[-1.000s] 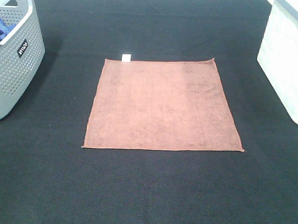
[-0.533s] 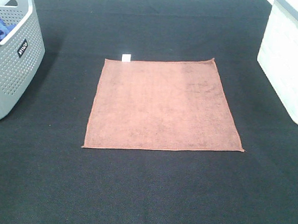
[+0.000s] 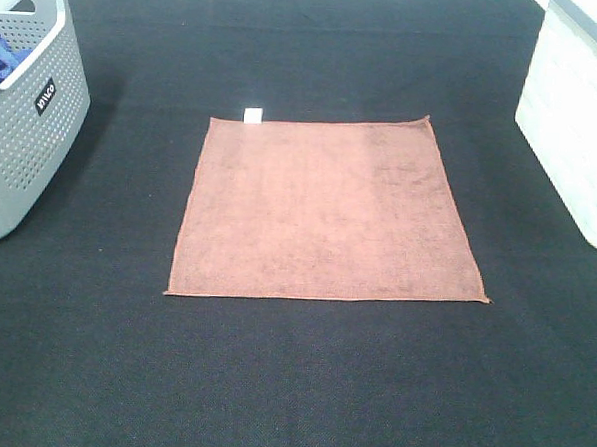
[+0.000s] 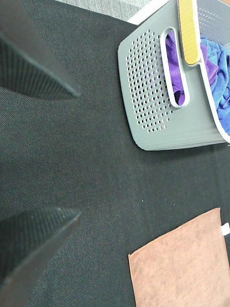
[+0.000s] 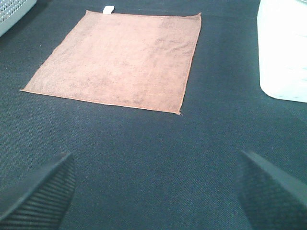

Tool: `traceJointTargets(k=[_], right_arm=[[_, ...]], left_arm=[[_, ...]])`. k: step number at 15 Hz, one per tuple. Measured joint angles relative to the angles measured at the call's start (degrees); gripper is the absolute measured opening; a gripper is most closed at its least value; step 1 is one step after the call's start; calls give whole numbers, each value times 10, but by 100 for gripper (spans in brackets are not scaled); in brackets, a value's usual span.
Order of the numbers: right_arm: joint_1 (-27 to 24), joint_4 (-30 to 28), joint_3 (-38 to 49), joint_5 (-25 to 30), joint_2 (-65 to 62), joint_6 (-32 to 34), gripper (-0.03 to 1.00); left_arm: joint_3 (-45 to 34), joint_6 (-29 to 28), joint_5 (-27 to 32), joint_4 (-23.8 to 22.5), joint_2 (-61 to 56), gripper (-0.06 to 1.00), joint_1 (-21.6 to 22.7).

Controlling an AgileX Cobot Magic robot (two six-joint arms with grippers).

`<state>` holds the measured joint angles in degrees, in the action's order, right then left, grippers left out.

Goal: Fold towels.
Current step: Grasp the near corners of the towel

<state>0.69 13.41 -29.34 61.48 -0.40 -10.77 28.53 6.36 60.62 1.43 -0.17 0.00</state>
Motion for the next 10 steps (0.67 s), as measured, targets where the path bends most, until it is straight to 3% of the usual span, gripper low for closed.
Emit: traceJointTargets(k=[10], right_arm=[[0, 0, 0, 0, 0, 0, 85]], left_arm=[[0, 1, 0, 0, 0, 62, 0]])
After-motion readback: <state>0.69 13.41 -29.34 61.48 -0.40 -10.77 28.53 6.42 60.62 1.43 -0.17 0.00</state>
